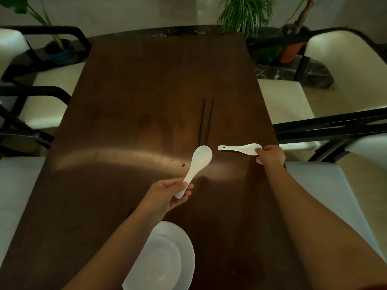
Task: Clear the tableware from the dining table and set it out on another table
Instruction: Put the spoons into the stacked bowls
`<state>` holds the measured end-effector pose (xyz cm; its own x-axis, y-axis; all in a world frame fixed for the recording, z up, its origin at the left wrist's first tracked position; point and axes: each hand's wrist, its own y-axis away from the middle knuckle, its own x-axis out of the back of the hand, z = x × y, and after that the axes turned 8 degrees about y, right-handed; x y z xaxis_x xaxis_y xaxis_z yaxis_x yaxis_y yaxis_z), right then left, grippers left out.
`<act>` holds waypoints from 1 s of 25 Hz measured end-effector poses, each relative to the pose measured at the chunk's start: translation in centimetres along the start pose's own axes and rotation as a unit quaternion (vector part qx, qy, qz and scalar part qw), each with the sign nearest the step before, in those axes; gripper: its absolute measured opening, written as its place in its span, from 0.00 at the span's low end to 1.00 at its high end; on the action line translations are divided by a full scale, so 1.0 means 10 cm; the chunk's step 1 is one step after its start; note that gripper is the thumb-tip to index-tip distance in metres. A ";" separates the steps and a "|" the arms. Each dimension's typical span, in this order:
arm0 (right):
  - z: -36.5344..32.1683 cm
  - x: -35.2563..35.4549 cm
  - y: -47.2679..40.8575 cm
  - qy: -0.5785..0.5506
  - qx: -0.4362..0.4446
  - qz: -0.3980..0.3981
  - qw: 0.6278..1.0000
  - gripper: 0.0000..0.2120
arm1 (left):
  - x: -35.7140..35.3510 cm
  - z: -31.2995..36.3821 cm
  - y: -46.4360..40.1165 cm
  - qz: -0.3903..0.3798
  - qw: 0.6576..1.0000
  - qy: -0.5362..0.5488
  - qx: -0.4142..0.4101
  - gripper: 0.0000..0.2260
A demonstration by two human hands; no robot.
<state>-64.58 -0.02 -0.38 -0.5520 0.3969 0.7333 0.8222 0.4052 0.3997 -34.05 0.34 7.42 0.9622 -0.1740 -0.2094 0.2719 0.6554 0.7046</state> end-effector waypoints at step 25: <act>-0.49 0.52 2.08 -0.082 0.306 -0.155 0.936 0.04 | 0.24 0.05 0.89 -0.120 0.992 0.020 -0.034 0.08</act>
<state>-49.64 6.49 14.43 -0.8064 0.2823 0.5197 0.4132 0.8976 0.1537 -29.29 5.35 13.55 0.8680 -0.3028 -0.3936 0.4904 0.6474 0.5834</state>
